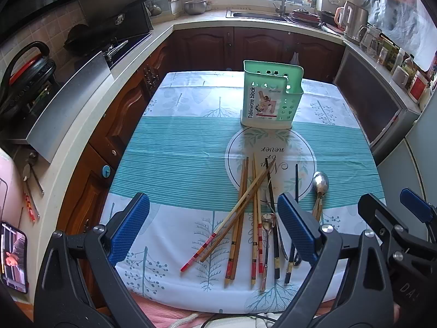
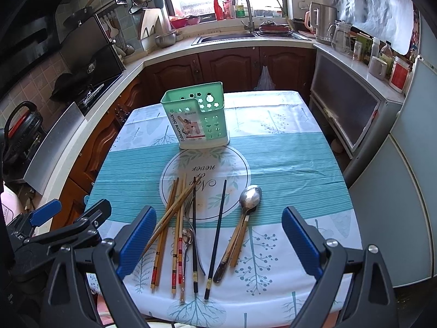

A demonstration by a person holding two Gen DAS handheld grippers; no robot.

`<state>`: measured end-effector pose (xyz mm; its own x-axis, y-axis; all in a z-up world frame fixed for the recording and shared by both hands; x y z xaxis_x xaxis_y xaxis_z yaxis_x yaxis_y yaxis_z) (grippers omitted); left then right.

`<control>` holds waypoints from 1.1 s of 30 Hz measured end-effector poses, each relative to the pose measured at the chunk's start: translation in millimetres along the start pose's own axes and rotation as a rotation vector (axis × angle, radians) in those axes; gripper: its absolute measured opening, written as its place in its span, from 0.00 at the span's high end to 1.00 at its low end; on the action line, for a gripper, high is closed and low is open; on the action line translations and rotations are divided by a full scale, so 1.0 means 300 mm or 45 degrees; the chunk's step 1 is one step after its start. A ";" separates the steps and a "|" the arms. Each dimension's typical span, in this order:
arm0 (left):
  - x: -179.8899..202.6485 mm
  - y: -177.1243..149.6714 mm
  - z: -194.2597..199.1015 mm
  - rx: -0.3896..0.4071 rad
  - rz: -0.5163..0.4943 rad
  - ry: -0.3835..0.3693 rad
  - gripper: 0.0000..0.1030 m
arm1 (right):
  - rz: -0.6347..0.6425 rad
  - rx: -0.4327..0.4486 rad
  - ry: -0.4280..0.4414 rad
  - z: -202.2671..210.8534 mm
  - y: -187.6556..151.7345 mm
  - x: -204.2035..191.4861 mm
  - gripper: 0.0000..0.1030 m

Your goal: Organize utensils

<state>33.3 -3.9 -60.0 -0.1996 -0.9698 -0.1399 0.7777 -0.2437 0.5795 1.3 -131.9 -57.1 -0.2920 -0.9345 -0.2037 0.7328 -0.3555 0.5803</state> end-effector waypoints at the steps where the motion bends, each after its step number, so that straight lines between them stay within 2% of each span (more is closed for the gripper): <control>1: -0.003 -0.001 0.004 -0.001 0.001 0.000 0.09 | -0.001 -0.001 0.001 0.000 0.002 0.003 0.09; 13: -0.008 0.001 0.002 -0.015 0.003 -0.012 0.09 | -0.001 -0.006 0.013 -0.001 0.004 0.000 0.09; 20: -0.006 0.031 -0.033 -0.066 -0.030 -0.154 0.09 | -0.024 0.004 0.025 -0.016 0.050 0.037 0.09; 22: -0.009 0.045 -0.042 -0.063 -0.025 -0.193 0.09 | -0.036 -0.038 0.042 -0.037 0.066 0.051 0.09; 24: -0.006 0.061 -0.053 -0.057 -0.056 -0.179 0.09 | -0.068 -0.082 0.069 -0.062 0.085 0.069 0.09; 30: 0.014 0.100 -0.096 -0.064 -0.129 -0.167 0.09 | -0.055 -0.093 0.050 -0.101 0.128 0.094 0.09; 33: 0.023 0.109 -0.125 -0.069 -0.159 -0.163 0.09 | -0.047 -0.123 0.051 -0.128 0.135 0.098 0.13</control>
<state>79.8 -18.8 -72.2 -0.3681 -0.9241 -0.1026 0.7726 -0.3653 0.5193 45.9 -174.6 -69.8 -0.2961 -0.9202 -0.2561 0.7785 -0.3878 0.4935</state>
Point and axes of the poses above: each gripper's, at about its wrist camera, not at the fingertips, and z roughly against the way its jaws point, x to its right, y to its top, the point moved 4 cm from there along -z, roughly the way its jaws point, and after that the axes turned 8 degrees about -z, right-handed, at the moved point
